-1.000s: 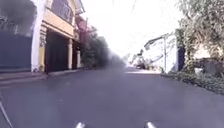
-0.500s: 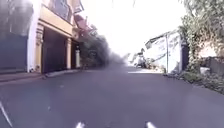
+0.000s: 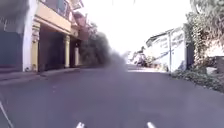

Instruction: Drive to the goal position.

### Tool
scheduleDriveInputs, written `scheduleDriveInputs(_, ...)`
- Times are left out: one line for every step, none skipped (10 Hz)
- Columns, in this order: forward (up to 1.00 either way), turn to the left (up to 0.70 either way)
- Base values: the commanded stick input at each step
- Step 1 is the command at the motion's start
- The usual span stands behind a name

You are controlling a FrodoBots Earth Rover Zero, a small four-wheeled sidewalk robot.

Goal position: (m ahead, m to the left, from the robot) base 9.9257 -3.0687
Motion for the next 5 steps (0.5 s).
scheduleDriveInputs(0.7, 0.0)
scheduleDriveInputs(0.7, 0.0)
scheduleDriveInputs(0.7, 0.0)
scheduleDriveInputs(0.7, 0.0)
scheduleDriveInputs(0.7, 0.0)
